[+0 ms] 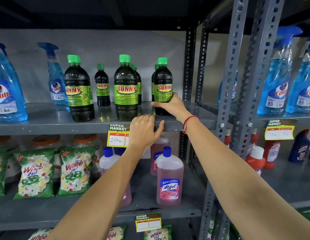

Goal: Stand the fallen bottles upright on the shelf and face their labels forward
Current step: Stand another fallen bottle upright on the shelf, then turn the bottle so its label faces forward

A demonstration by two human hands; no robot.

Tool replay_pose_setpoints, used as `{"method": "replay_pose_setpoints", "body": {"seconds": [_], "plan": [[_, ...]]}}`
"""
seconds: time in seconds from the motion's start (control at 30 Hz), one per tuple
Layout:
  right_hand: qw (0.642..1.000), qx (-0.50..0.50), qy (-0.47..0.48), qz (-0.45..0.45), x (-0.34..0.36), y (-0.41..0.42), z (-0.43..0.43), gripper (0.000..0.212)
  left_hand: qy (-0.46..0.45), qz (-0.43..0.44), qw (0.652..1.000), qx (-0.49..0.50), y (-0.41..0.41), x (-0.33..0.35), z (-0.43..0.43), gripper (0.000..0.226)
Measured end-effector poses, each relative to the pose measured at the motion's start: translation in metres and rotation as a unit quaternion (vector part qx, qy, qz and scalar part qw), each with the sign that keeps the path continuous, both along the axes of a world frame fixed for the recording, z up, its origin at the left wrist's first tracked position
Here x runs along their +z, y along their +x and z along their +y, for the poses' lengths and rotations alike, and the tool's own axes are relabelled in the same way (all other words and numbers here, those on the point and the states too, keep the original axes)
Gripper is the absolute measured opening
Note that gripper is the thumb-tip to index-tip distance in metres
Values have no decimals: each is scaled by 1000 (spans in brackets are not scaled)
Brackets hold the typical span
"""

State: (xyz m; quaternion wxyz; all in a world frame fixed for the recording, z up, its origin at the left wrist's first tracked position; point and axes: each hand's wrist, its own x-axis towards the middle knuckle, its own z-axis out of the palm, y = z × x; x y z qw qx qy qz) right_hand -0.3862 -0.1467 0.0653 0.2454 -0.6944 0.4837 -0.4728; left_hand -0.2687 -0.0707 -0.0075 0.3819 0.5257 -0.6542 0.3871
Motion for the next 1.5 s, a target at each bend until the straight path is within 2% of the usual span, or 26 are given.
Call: {"method": "replay_pose_setpoints", "body": {"seconds": [0.1, 0.23, 0.5, 0.57, 0.67, 0.73, 0.77, 0.83, 0.9, 0.97, 1.07, 1.2, 1.3, 1.5], "plan": [[999, 22, 16, -20, 0, -4, 4, 77, 4, 0, 1000, 2, 0, 1, 2, 48], [1000, -4, -13, 0, -2, -2, 12, 92, 16, 4, 1000, 1, -1, 3, 5, 48], [998, -34, -59, -5, -11, -7, 32, 95, 50, 6, 999, -13, -1, 5, 8, 47], [999, -6, -37, -13, -8, -13, 35, 91, 61, 3, 998, -19, -1, 6, 10, 48], [994, 89, 29, -65, -3, -30, 35, 88, 63, 6, 998, -30, 0, 9, 12, 49], [984, 137, 64, -95, -2, -44, 30, 94, 60, 29, 997, -44, -2, 12, 16, 52], [978, 161, 77, -105, -1, -51, 29, 88, 65, 50, 995, -48, -4, 14, 18, 53], [969, 203, 97, -106, 0, -59, 27, 69, 111, 106, 987, -38, -8, 24, 17, 50], [963, 229, 104, -92, 1, -63, 26, 58, 196, 164, 966, -24, -11, 36, 10, 54], [963, 237, 101, -82, 1, -62, 26, 53, 278, 198, 939, -50, -9, 48, 2, 62], [968, 225, 83, -79, -1, -61, 26, 51, 341, 223, 905, -122, -3, 58, -4, 62], [973, 212, 58, -67, -6, -60, 25, 54, 361, 241, 885, -171, 4, 59, -5, 63], [975, 210, 47, -58, -6, -60, 28, 56, 360, 244, 882, -181, 5, 57, -6, 63], [975, 217, 27, -30, -5, -59, 36, 46, 329, 249, 892, -183, 5, 54, -6, 59]]}}
